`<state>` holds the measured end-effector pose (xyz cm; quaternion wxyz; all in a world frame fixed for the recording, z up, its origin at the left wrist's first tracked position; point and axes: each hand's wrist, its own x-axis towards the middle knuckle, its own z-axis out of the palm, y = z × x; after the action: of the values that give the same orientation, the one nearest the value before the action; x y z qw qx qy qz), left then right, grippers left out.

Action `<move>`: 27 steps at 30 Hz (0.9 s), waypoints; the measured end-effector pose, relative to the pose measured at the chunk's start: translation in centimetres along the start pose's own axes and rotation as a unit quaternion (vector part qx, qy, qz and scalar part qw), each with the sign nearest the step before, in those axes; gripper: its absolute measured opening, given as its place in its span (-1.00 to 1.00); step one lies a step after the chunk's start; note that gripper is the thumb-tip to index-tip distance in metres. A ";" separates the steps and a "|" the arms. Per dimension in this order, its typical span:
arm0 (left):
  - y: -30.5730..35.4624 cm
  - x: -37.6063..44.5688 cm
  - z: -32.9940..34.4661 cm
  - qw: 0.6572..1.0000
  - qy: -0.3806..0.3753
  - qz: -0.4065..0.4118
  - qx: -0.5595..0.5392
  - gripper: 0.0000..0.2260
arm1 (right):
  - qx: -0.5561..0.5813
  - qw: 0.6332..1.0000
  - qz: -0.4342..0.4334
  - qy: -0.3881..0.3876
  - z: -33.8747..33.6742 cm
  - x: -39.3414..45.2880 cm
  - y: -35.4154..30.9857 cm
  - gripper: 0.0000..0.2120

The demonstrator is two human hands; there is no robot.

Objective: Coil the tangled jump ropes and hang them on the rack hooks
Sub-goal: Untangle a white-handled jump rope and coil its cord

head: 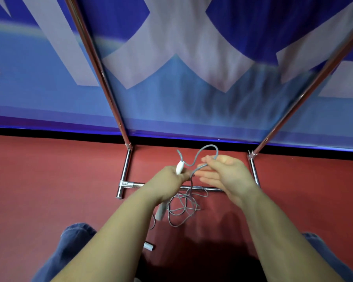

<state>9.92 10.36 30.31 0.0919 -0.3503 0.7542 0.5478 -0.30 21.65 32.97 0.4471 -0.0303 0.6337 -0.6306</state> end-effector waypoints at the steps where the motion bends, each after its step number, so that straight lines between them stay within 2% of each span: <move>1: -0.1 0.0 0.1 1.000 -0.002 0.002 0.009 -0.77 | 0.024 1.000 -0.002 0.009 -0.2 0.1 -0.1 -0.87; 5: 0.3 -0.1 0.6 0.999 -0.016 0.026 -0.012 -0.84 | 0.097 0.995 -0.022 0.012 -0.8 0.2 -0.8 -0.85; 9: 0.5 -0.1 1.1 0.998 -0.012 0.015 -0.059 -0.89 | 0.094 0.995 -0.026 -0.017 -0.8 0.1 -0.8 -0.82; 13: 0.6 0.0 1.0 0.987 0.033 -0.018 -0.155 -0.82 | -0.078 0.996 -0.012 -0.034 -0.5 0.1 -0.2 -0.83; 16: 1.1 0.1 0.5 0.968 0.078 -0.020 -0.237 -0.82 | -0.290 0.956 -0.003 -0.052 -0.9 0.3 1.2 -0.73; 18: 1.3 0.1 0.2 0.951 0.086 -0.028 -0.297 -0.84 | -0.371 0.926 0.018 -0.075 -1.0 0.4 1.9 -0.72; 21: 1.4 0.2 -0.1 0.927 0.084 -0.035 -0.364 -0.87 | -0.392 0.913 0.034 -0.111 -0.4 0.3 2.5 -0.92; 23: 1.5 0.2 -0.2 0.919 0.088 -0.033 -0.383 -0.86 | -0.396 0.911 0.018 -0.116 -0.1 0.4 2.8 -0.88; 27: 1.5 0.1 -0.5 0.919 0.103 -0.032 -0.380 -0.85 | -0.279 0.954 0.053 -0.097 0.6 -0.1 2.3 -0.86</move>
<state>9.01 10.06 31.58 -0.1089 -0.4374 0.4830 0.7507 1.35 21.71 31.21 0.5129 -0.1816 0.7385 -0.3983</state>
